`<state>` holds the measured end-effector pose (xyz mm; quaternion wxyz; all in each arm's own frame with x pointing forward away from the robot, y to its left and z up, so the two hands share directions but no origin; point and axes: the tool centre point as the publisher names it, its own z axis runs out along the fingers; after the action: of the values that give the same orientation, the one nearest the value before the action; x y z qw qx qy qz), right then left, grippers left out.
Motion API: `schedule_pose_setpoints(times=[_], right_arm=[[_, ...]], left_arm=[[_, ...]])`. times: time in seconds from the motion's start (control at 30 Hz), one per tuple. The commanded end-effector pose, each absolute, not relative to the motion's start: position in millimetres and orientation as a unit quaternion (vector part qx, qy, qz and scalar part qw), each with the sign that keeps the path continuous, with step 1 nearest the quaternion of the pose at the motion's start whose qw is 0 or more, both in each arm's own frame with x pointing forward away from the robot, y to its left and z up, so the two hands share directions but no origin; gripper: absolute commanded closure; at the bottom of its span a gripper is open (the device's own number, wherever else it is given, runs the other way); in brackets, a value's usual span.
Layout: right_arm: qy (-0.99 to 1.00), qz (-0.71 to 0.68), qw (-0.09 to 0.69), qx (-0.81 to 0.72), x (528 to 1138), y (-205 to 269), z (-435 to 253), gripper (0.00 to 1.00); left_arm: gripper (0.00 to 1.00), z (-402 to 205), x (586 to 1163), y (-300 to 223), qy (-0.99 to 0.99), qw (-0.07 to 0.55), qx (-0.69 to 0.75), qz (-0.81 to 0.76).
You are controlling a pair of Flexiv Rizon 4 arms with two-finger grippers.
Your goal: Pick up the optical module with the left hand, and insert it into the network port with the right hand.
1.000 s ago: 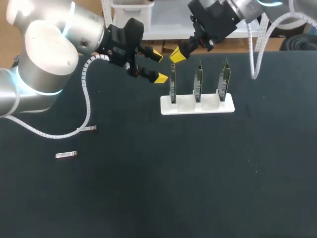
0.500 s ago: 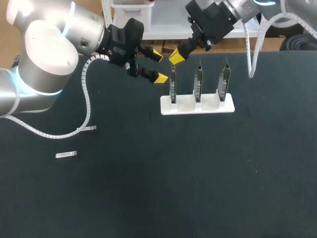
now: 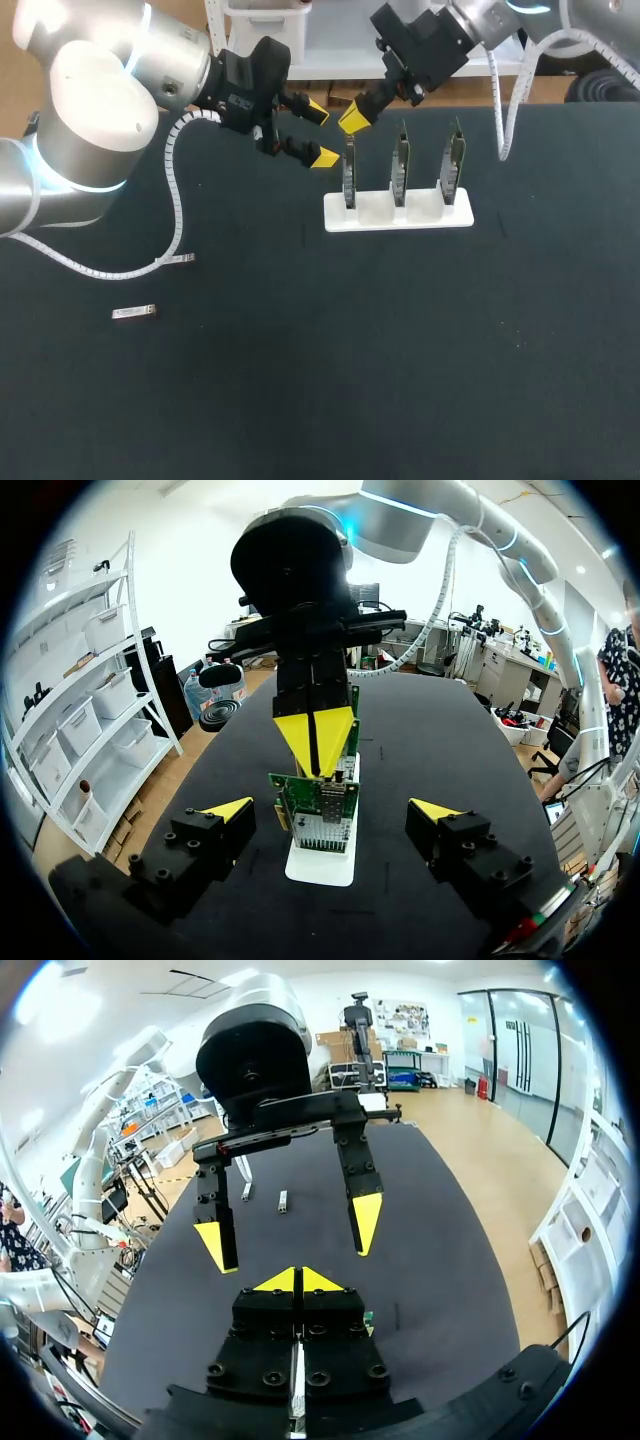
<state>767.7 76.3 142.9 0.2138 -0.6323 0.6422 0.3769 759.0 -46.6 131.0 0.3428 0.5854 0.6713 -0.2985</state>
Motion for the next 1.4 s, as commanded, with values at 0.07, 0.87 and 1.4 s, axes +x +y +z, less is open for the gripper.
schedule_pose_setpoints(times=[0.07,0.87,1.4], right_arm=[[0.646,0.373,0.213,-0.631,763.6,75.2,141.8,1.00],[0.649,0.372,0.206,-0.631,762.1,73.9,136.9,1.00],[0.647,0.373,0.223,-0.626,762.6,74.1,143.4,1.00]], left_arm=[[0.00,131.3,760.0,-47.7,0.673,0.340,0.586,-0.297],[0.00,131.3,760.0,-47.7,0.673,0.340,0.586,-0.297],[0.00,131.3,760.0,-47.7,0.673,0.340,0.586,-0.297]])
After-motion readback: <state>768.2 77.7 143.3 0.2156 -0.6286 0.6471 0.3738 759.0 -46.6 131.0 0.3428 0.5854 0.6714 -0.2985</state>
